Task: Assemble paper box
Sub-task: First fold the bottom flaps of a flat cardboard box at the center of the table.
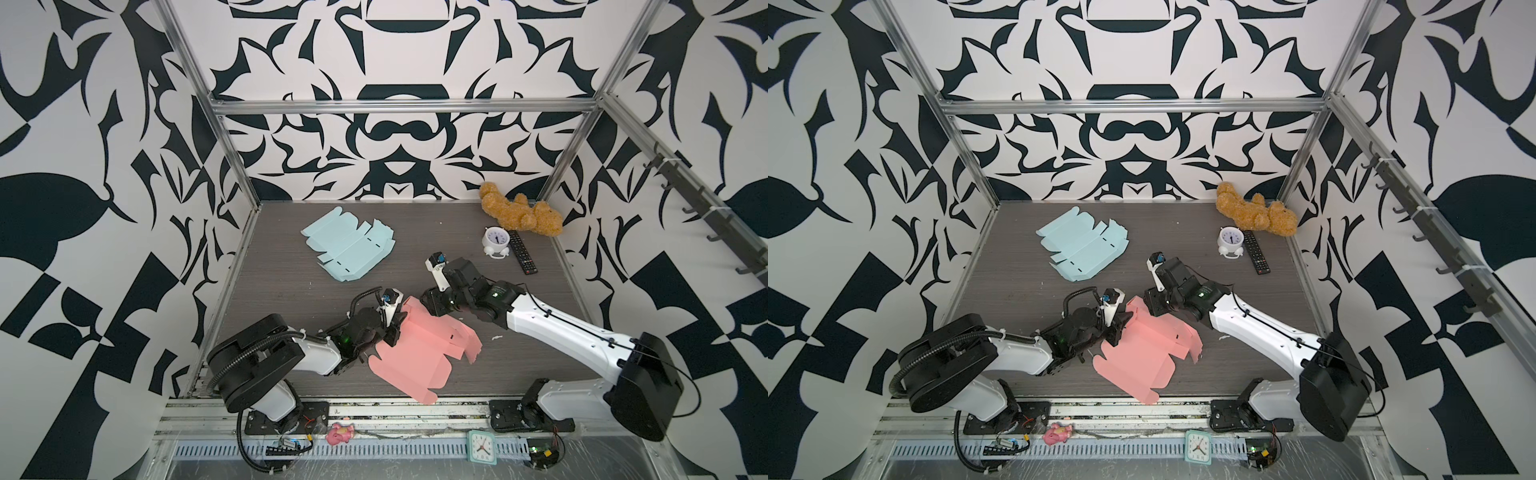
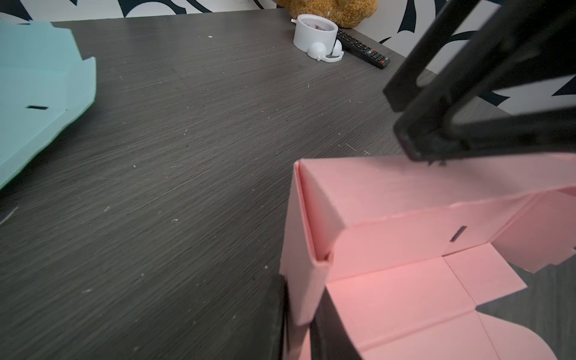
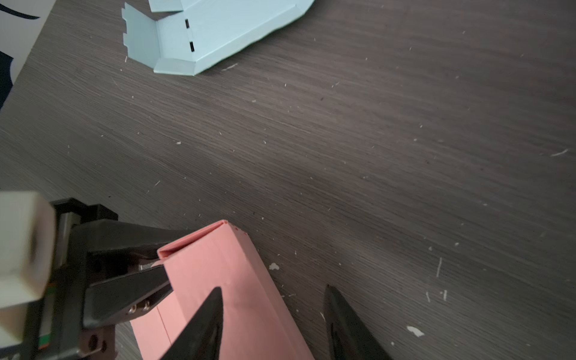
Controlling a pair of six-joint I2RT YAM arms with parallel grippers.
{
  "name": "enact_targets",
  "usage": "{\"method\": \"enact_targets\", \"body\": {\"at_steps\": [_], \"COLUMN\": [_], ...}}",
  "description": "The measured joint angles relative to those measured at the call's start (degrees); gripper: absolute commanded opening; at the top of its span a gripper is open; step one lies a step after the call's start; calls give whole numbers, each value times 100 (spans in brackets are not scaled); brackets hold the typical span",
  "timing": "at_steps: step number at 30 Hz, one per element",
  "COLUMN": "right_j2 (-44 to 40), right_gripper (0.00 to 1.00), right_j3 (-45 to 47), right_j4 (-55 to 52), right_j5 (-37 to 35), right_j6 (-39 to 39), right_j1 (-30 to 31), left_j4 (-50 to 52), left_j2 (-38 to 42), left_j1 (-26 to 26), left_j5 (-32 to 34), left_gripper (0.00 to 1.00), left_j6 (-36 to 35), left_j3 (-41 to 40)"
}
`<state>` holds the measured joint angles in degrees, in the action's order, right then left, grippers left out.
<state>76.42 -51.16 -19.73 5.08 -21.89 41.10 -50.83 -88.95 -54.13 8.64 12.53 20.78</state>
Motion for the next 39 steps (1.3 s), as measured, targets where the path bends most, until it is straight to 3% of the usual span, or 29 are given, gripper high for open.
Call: {"method": "enact_targets", "body": {"at_steps": [11, 16, 25, 39], "right_j2": [254, 249, 7, -337], "right_gripper": [48, 47, 46, 46], "right_j3": [369, 551, 1047, 1792], "right_j4": [802, 1102, 1770, 2734], "right_j5": [918, 1239, 1587, 1589], "right_j6": [-444, -702, -1346, -2393], "right_j1": [-214, -214, -229, 50], "left_j4": [114, 127, 164, 192], "left_j2": [-201, -245, -243, -243], "left_j1": [-22, -22, -79, -195], "left_j5": [168, 232, 511, 715], "left_gripper": [22, 18, 11, 17], "left_j6": [-74, -101, -195, -227], "left_j3": [127, 155, 155, 155]}}
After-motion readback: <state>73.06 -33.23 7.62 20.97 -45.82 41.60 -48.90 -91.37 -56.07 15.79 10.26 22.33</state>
